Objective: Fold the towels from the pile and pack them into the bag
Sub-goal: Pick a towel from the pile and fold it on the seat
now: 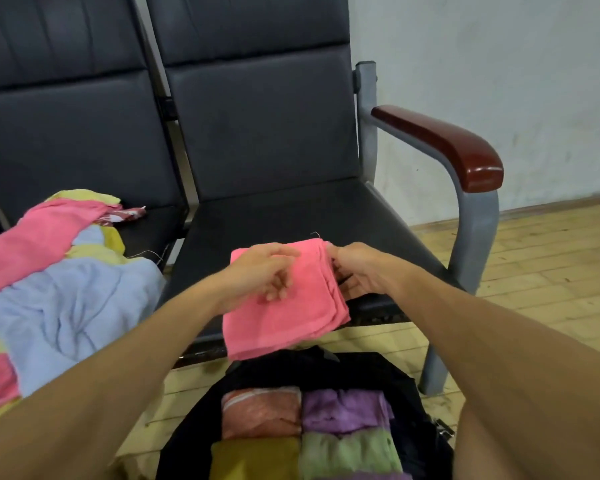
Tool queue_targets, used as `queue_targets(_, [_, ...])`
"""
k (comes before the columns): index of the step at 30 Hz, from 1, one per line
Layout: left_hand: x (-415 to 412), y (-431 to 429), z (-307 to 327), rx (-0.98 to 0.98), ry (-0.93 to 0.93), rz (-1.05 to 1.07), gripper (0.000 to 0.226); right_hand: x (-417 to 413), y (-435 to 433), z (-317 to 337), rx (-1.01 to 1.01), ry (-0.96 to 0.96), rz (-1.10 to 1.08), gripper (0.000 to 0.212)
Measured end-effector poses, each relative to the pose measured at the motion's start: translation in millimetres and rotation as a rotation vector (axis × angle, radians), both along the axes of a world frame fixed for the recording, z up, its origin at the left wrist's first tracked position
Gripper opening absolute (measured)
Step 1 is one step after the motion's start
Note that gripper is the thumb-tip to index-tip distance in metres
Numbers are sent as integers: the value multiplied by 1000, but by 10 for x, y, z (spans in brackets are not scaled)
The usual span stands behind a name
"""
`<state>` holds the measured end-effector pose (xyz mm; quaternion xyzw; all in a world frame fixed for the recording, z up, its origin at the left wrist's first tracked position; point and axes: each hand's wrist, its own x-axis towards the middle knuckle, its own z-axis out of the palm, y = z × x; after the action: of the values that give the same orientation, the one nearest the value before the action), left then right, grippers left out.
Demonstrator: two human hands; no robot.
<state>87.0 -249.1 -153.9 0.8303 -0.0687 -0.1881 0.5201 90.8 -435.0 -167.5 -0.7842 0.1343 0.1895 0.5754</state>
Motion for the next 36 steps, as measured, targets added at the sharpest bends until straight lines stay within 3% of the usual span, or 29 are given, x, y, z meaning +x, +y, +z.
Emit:
queue_targets(4, [60,512,-212,445,-390,201,22,17,23,-18,-53,6,-21,42])
queue_targets(6, [49,667,-330,535,-347,246,24,36,42,-31,-70,4,-16,46])
queue_targets(9, [29,698,-418,751,-166,192,54,78,70,-61,-94,-21,-34,53])
queue_targets(11, [-2,636,-406,724,-133,183,56,116,99,-85,-118,-47,-54,66])
queue_targets(14, [-44,535,-367,483,-114,207,39,100,164,-103,-206,-93,-38,92])
queue_targets(16, [-79,508,-324,325,-85,238,25,69,180,-101,-266,-130,-14,81])
queue_targets(18, [-87,543,-301,212,-68,285,24,20,168,-78,-229,-169,-2,63])
queue_targets(22, [-117,616,-290,-19,-31,337,38,-105,137,-38,-150,-290,124,35])
queue_targets(25, [-144,667,-284,-124,-114,254,54,-131,118,-59,-157,-323,173,27])
queue_targets(28, [-144,712,-285,-77,-152,105,51,-128,46,-71,-138,-307,203,50])
queue_targets(31, [-132,727,-296,46,-139,38,72,-141,23,-38,-254,-314,252,80])
queue_targets(34, [-158,735,-282,224,-183,-24,83,-141,28,-34,-389,-368,276,87])
queue_targets(36, [-188,736,-282,341,-237,-63,82,-162,33,-15,-480,-408,311,79])
